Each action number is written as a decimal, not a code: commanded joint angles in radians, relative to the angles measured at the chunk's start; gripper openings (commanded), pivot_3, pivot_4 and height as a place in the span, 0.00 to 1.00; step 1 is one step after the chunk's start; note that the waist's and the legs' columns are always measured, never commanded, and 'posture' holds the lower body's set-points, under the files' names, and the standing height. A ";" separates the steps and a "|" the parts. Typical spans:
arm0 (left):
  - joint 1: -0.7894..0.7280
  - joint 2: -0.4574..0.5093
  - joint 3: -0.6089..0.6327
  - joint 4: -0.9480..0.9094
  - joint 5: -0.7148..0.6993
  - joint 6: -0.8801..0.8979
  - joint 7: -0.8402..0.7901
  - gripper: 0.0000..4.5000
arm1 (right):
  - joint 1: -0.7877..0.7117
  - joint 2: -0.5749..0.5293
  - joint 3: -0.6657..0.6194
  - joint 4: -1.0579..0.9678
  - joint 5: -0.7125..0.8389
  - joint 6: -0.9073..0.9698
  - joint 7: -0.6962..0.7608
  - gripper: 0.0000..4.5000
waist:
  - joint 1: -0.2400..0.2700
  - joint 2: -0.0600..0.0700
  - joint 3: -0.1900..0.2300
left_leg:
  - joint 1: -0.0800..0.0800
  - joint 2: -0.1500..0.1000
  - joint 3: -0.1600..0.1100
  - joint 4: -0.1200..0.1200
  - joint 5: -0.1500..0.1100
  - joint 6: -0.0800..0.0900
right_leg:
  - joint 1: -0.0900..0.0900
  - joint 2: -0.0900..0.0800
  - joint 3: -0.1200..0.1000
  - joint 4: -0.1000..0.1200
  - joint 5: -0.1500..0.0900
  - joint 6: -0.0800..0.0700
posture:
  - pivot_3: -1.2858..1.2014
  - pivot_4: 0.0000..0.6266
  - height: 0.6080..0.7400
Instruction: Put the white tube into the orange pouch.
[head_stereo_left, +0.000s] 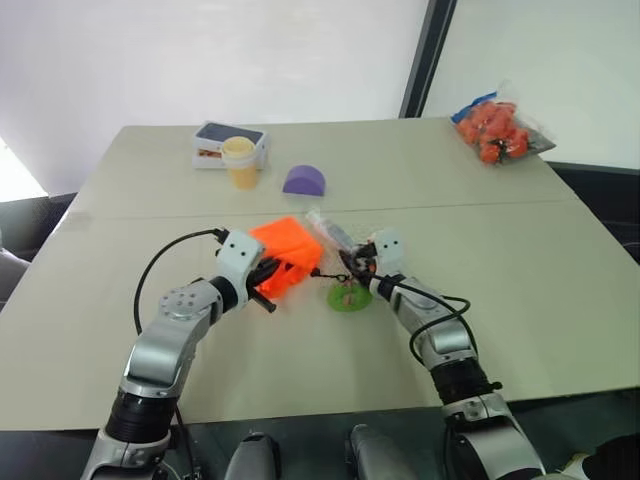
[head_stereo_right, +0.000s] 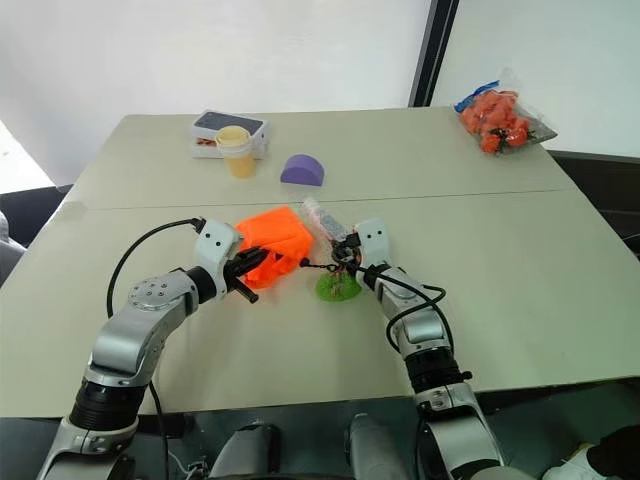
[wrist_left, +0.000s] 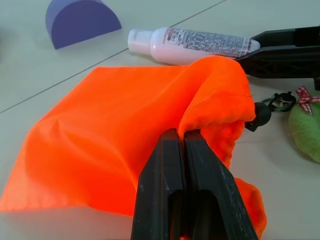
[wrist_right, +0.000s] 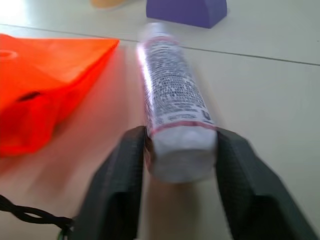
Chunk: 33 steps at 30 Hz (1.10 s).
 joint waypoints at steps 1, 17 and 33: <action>-0.009 0.007 0.000 -0.009 -0.003 -0.024 0.007 0.00 | -0.023 0.005 -0.005 -0.018 -0.008 -0.028 0.005 0.29 | -0.001 0.000 0.000 | 0.000 0.000 0.000 0.000 0.000 0.000 | 0.000 0.000 0.000 0.000 0.000 0.000 | 0.52 0.24 0.87; -0.082 0.008 0.040 0.076 -0.147 0.043 -0.081 0.00 | 0.362 -0.304 -0.147 -0.609 0.313 0.125 0.358 0.29 | 0.004 0.000 0.000 | 0.000 0.000 -0.001 -0.001 0.000 0.000 | 0.002 0.000 -0.001 -0.001 -0.003 0.002 | 0.52 0.24 0.87; -0.194 0.095 0.033 0.192 -0.229 0.047 -0.220 0.00 | 0.480 -0.280 -0.004 -0.733 0.321 0.202 0.315 0.29 | -0.017 -0.002 0.000 | -0.001 -0.001 -0.002 0.000 0.000 0.000 | 0.000 0.000 0.000 -0.002 -0.003 0.000 | 0.52 0.24 0.87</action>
